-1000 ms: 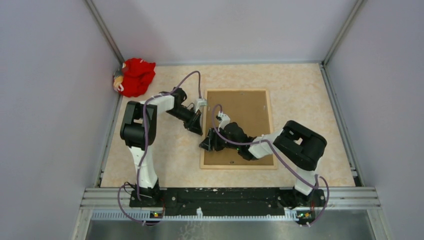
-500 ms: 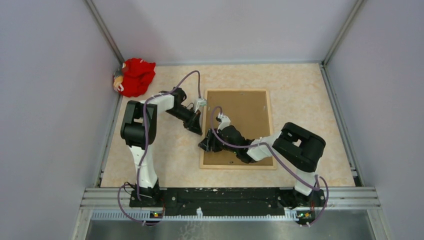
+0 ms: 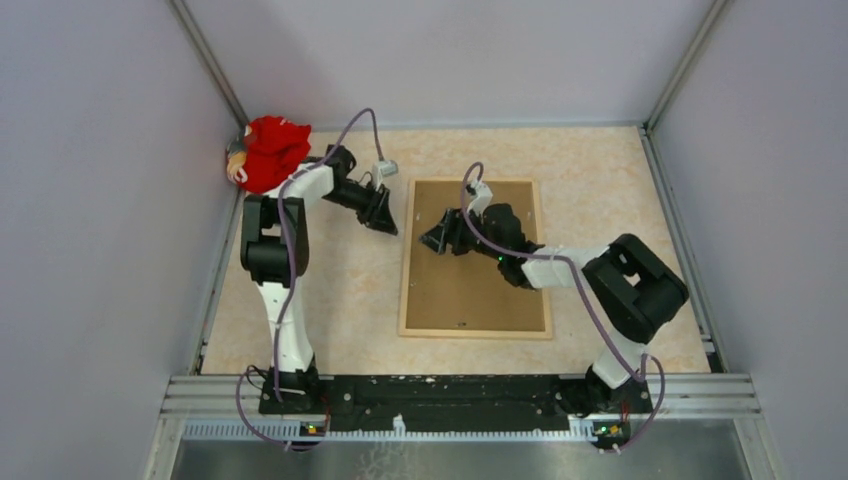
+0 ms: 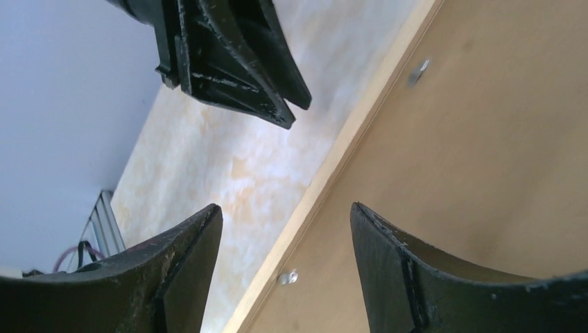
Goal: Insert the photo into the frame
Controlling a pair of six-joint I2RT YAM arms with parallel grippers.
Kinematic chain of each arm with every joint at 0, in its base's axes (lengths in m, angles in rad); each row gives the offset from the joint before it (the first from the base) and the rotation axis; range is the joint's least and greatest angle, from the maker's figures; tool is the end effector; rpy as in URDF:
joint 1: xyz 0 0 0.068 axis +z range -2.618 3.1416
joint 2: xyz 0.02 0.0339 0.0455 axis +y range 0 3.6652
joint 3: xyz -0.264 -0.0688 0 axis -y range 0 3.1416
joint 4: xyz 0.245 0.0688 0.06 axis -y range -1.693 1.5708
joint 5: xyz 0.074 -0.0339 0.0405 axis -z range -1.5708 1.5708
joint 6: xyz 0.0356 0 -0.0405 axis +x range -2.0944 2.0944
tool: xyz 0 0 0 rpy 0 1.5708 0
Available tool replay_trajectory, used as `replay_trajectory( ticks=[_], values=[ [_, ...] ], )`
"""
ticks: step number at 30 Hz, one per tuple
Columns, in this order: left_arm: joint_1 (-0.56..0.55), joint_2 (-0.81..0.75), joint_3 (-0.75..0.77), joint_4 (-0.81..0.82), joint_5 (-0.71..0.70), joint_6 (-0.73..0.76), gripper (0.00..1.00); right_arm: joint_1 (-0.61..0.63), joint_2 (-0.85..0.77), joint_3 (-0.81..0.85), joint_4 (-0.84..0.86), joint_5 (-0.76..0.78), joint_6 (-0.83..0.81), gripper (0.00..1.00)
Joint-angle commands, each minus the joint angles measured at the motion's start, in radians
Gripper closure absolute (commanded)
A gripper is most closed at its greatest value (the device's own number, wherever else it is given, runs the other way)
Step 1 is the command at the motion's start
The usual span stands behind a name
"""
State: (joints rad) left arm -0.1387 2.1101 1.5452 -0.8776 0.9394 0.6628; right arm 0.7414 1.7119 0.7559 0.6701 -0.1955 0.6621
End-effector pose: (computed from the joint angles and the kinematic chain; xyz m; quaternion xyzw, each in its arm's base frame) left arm 0.3989 -0.0847 0.1653 0.3739 0.8080 -0.4215 0.1722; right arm 0.2549 0.2428 0.1786 -0.0900 0.7939 0.4446 0.4050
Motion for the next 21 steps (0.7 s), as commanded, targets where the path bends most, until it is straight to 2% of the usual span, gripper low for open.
replay_trajectory(
  ticks=[1, 5, 12, 21],
  values=[
    [0.028, 0.067, 0.141, 0.071, 0.104, -0.143, 0.62, -0.113, 0.065, 0.142, 0.003, -0.194, -0.057, 0.32],
    [0.027, 0.16, 0.223, 0.1, 0.146, -0.218, 0.61, -0.175, 0.21, 0.293, -0.015, -0.297, -0.043, 0.32],
    [0.015, 0.242, 0.263, 0.143, 0.189, -0.29, 0.63, -0.2, 0.385, 0.491, -0.093, -0.347, -0.051, 0.32],
    [0.011, 0.275, 0.24, 0.152, 0.175, -0.294, 0.71, -0.198, 0.478, 0.556, -0.145, -0.366, -0.054, 0.33]
  ],
)
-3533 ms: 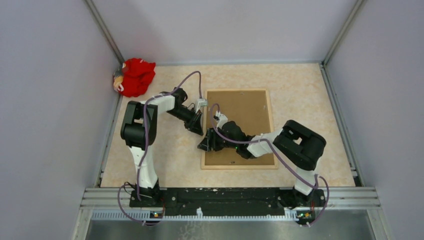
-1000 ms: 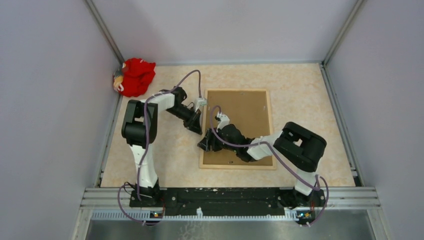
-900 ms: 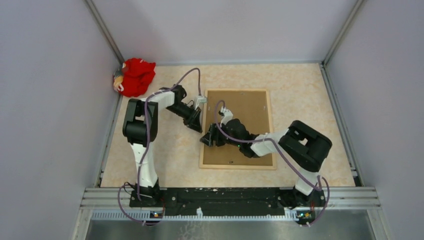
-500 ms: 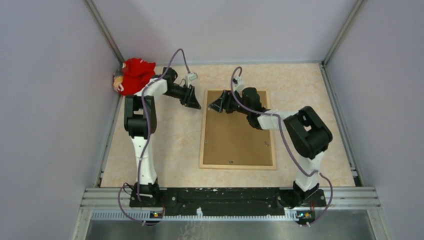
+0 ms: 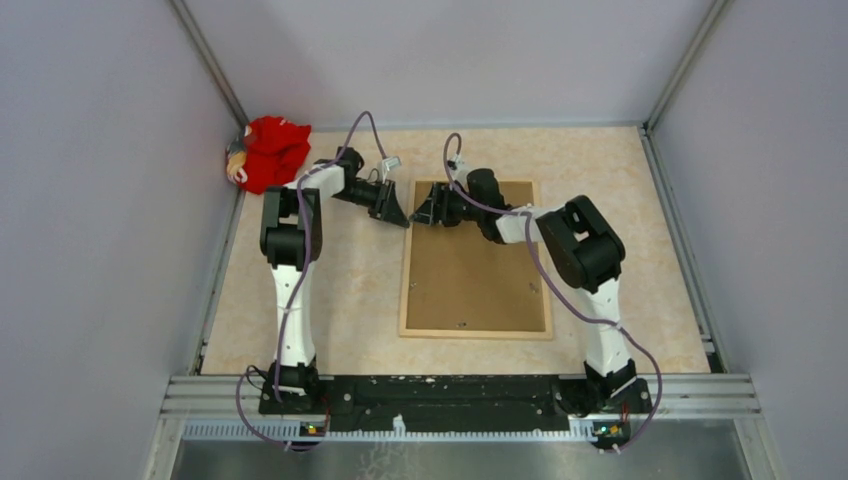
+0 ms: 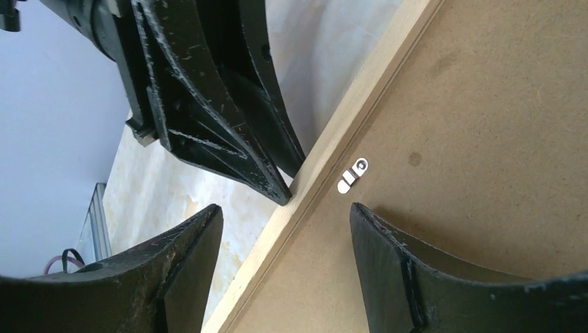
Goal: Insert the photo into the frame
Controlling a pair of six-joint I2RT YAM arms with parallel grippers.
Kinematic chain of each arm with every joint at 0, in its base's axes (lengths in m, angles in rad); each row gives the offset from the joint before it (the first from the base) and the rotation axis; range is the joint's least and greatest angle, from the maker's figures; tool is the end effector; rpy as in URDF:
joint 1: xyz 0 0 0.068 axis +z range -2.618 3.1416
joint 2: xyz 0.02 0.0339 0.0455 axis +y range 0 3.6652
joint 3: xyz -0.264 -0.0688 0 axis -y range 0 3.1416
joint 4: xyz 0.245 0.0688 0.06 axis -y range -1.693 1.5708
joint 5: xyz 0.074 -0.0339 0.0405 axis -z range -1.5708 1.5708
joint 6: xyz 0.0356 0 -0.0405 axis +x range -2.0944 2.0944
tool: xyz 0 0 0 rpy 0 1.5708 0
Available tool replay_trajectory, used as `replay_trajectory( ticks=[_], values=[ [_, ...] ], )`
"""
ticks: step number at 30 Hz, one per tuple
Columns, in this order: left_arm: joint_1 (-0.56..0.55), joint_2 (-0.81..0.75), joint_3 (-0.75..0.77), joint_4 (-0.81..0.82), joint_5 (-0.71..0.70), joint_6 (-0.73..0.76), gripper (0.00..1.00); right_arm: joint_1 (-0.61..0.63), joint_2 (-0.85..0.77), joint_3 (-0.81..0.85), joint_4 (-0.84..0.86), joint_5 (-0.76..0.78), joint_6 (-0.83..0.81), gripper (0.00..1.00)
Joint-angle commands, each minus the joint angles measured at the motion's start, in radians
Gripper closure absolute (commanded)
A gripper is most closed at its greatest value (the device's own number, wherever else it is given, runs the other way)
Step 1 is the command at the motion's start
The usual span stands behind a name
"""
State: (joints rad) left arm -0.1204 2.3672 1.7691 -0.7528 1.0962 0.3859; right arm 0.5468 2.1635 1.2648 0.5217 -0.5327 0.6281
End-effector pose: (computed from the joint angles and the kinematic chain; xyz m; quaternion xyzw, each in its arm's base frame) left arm 0.4575 -0.0872 0.1216 0.2678 0.8070 -0.5010 0.1614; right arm 0.3872 0.2569 0.1396 -0.1154 0.8033 0.4817 0.3307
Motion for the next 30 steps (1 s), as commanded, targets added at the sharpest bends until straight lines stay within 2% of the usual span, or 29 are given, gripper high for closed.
replay_trajectory(
  ticks=[1, 14, 30],
  values=[
    [-0.007, 0.018, 0.013, 0.028, 0.015, -0.018, 0.72, -0.004, 0.033, 0.048, 0.002, -0.028, -0.018, 0.33],
    [-0.007, 0.001, -0.032, 0.038, 0.008, -0.002, 0.75, 0.006, 0.085, 0.085, -0.018, 0.034, -0.026, 0.34],
    [-0.008, -0.002, -0.044, 0.02, -0.008, 0.028, 0.8, 0.033, 0.123, 0.112, 0.002, 0.02, 0.012, 0.37]
  ],
)
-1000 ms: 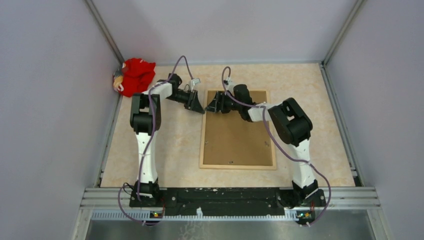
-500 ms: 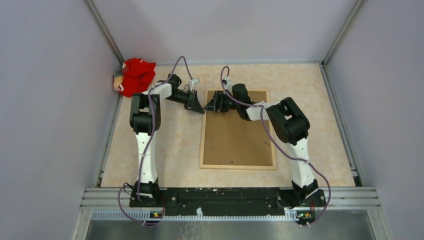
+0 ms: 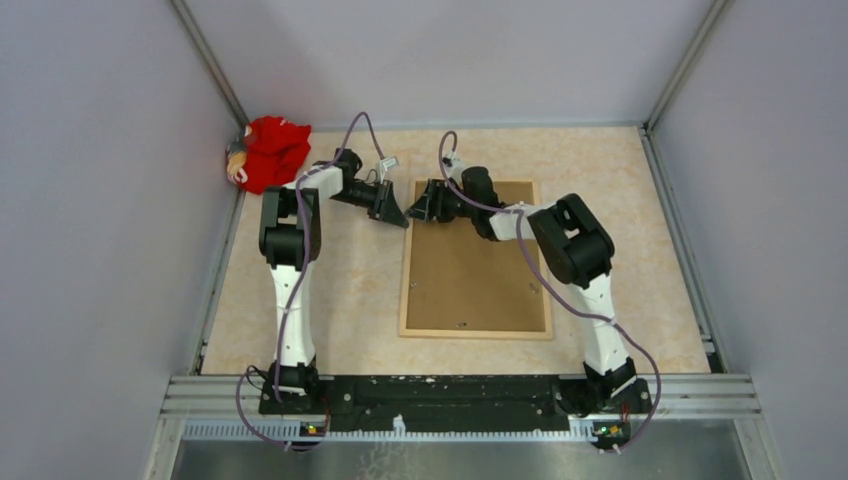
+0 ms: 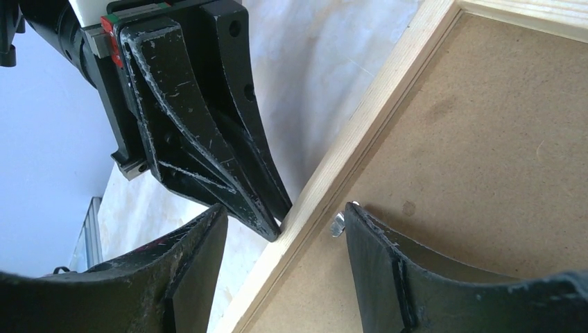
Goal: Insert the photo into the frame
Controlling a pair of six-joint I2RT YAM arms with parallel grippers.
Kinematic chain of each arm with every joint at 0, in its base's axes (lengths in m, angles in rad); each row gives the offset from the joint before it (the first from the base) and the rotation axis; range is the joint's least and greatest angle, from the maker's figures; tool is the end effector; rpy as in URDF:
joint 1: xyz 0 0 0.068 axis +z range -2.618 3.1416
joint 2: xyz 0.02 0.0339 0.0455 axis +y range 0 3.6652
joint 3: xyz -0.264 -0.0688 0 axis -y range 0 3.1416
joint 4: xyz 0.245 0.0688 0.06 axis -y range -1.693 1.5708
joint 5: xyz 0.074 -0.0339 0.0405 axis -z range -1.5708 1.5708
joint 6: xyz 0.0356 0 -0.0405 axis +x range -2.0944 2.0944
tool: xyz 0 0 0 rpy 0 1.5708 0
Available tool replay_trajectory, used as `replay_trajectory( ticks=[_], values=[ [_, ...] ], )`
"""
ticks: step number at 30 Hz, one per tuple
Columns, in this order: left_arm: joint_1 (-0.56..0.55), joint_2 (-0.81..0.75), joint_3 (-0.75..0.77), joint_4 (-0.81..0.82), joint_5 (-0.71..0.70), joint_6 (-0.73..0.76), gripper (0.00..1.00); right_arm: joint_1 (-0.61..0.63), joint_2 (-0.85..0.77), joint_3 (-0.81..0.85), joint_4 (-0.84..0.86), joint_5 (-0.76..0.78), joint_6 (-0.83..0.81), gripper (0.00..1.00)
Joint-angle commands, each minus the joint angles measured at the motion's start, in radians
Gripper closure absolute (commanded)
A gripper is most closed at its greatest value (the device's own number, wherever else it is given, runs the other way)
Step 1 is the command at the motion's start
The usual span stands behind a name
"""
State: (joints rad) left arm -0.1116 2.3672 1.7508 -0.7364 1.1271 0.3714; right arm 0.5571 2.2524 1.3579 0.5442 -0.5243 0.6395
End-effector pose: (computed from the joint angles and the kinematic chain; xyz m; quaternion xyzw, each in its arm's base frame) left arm 0.4562 -0.0835 0.1183 0.2574 0.8021 -0.5146 0.1600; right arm 0.4022 0.2715 0.1290 -0.1158 0.7970 0.4872 0.3377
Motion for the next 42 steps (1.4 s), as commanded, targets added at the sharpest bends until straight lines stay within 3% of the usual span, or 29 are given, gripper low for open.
replay_trajectory(
  ticks=[1, 21, 42],
  values=[
    [-0.016, -0.002, -0.027, 0.004, -0.041, 0.042, 0.8, 0.024, 0.036, 0.02, -0.02, 0.011, 0.003, 0.37],
    [-0.016, -0.008, -0.029, -0.011, -0.053, 0.061, 0.81, 0.003, -0.091, -0.128, -0.046, 0.082, -0.02, 0.36],
    [-0.016, -0.009, -0.038, -0.024, -0.046, 0.085, 0.81, 0.055, -0.014, -0.023, -0.116, 0.161, -0.01, 0.37]
  ],
)
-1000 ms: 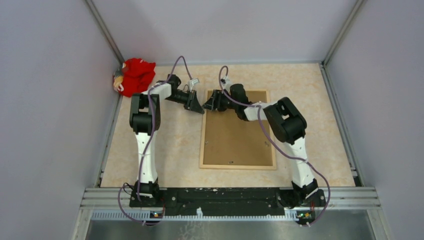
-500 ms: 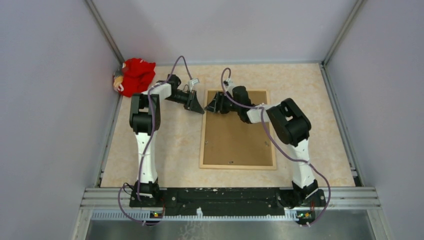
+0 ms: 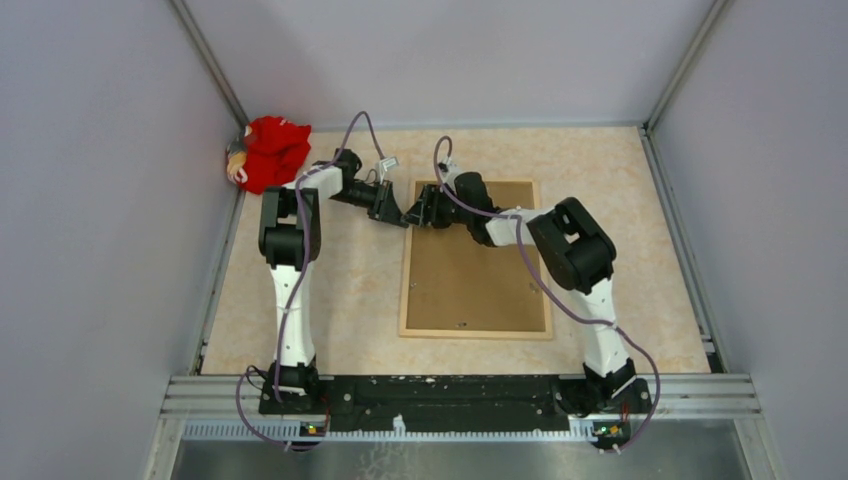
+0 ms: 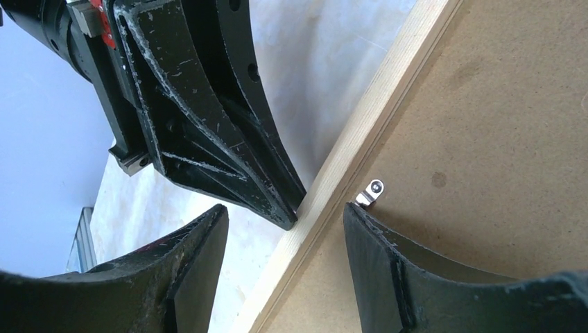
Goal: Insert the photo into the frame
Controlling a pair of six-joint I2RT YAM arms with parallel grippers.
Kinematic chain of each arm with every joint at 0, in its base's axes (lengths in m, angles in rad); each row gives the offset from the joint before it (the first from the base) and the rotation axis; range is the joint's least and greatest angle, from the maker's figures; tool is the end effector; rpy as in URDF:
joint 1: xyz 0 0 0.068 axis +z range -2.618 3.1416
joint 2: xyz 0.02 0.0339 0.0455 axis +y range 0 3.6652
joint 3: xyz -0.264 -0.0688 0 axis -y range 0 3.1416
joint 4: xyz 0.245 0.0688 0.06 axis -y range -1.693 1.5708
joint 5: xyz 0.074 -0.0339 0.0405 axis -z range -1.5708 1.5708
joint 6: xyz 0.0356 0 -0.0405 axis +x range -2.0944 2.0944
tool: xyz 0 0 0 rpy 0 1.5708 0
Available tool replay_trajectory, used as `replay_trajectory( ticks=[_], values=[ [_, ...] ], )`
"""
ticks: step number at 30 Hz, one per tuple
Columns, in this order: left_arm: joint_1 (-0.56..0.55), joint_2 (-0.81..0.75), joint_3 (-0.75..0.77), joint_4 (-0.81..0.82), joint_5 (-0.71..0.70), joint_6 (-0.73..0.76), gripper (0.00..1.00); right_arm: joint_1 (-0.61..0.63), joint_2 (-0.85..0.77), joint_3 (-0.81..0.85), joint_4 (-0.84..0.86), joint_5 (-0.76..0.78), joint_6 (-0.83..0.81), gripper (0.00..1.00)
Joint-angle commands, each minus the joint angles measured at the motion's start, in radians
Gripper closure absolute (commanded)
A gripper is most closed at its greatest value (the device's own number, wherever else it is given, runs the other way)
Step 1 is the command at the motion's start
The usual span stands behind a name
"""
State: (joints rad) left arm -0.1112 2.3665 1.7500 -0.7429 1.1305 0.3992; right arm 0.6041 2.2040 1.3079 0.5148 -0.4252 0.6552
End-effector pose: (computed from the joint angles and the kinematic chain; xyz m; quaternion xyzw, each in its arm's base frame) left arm 0.4555 -0.0833 0.1184 0.2667 0.7983 -0.5143 0.1646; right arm 0.3825 0.2818 0.1329 -0.0975 0.8124 0.4638 0.3397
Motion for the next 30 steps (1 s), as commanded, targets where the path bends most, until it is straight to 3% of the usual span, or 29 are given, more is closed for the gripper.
replay_trajectory(
  ticks=[1, 8, 17, 30],
  values=[
    [-0.016, -0.01, -0.04, -0.018, -0.049, 0.059, 0.81, 0.009, 0.035, 0.029, -0.088, 0.068, -0.026, 0.38],
    [-0.016, -0.009, -0.043, -0.019, -0.049, 0.063, 0.81, 0.01, 0.046, 0.039, -0.074, 0.057, -0.017, 0.38],
    [-0.013, -0.009, -0.043, -0.026, -0.05, 0.071, 0.81, -0.013, -0.083, -0.053, -0.043, 0.025, -0.022, 0.37],
    [-0.013, -0.009, -0.042, -0.02, -0.046, 0.07, 0.81, -0.022, -0.011, 0.011, -0.08, 0.043, -0.041, 0.37]
  ],
)
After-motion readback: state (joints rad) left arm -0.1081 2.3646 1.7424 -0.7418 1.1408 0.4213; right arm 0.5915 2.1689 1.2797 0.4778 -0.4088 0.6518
